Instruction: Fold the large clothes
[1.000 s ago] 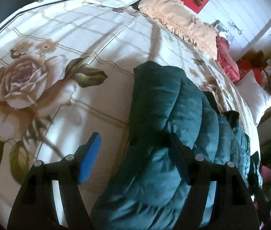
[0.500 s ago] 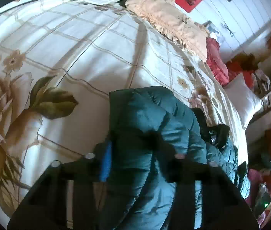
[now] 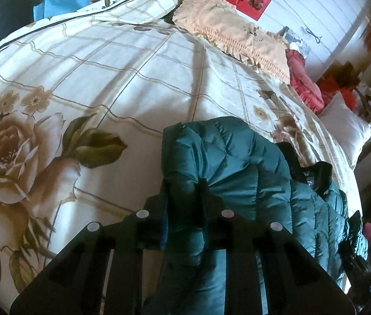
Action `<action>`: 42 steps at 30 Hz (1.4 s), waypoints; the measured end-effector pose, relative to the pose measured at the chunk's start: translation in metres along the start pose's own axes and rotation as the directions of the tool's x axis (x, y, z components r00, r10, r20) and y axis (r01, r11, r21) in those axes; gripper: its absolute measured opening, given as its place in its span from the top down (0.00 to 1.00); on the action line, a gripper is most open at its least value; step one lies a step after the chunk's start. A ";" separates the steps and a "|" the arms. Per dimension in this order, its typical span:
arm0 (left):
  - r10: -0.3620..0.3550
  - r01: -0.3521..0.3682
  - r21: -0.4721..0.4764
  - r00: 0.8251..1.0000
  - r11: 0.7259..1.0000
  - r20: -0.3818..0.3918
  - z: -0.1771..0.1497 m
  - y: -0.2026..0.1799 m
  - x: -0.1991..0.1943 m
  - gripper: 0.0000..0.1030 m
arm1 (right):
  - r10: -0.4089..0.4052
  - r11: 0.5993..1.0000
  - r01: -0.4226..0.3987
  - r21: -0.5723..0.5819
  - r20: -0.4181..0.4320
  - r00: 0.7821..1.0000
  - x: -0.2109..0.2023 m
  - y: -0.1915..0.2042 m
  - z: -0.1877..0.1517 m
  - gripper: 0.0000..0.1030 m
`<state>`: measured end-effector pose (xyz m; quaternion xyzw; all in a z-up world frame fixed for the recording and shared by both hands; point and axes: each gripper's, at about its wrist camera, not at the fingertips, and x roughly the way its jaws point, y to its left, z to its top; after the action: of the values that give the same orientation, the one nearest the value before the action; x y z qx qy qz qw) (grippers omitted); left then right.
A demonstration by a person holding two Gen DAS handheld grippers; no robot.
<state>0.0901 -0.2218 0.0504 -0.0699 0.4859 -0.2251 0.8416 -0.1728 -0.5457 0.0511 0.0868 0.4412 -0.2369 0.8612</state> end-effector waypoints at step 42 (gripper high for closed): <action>0.153 -0.153 0.069 0.988 0.986 0.009 -0.079 -0.005 -0.028 0.27 | 0.066 0.994 -0.067 -0.082 -0.013 0.998 -0.030 0.034 -0.027 0.52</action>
<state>0.0098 -0.2061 0.0334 -0.0037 0.4801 -0.1766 0.8592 -0.1906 -0.4965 0.0564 0.0669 0.4520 -0.1893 0.8691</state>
